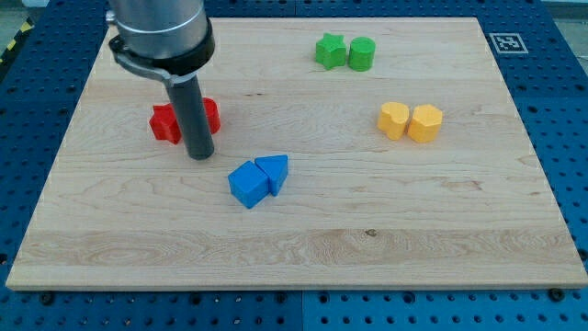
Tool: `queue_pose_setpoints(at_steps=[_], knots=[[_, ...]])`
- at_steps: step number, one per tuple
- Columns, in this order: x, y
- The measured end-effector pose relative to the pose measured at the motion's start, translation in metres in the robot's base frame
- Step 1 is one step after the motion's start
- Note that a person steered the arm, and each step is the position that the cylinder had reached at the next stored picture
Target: Separate the blue cube from the blue triangle
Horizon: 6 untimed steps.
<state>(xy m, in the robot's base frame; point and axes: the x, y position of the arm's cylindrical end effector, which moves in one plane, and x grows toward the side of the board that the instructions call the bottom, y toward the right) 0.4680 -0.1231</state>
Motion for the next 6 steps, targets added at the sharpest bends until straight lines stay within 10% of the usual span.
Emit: queue_pose_setpoints(at_steps=[4, 6], knots=[[0.083, 0.118], [0.063, 0.055]])
